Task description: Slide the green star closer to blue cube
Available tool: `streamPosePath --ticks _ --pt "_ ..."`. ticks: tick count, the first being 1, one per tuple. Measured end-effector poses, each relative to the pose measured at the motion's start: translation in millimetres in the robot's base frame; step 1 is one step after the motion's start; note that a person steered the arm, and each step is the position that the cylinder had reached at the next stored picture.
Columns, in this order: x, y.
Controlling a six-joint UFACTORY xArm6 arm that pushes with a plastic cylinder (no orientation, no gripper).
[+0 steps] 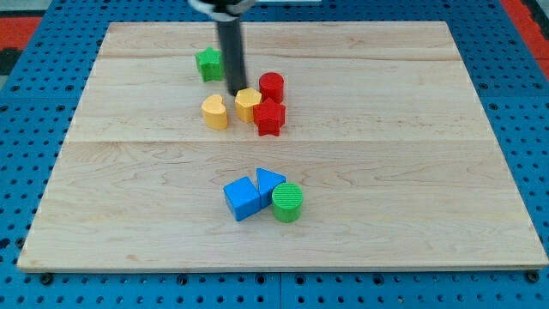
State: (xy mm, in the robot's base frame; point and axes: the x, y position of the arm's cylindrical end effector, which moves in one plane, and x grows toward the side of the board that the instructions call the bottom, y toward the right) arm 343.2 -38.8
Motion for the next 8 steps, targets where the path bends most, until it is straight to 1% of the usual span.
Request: streamPosePath --ticks 1,2,3,4,5,6,7,8 --pt "-19 8" --pt "-50 0" --pt "-66 -42" --pt "-66 -126" --pt "-24 -151" --pt "28 -134" --pt "107 -128" --pt "153 -121"
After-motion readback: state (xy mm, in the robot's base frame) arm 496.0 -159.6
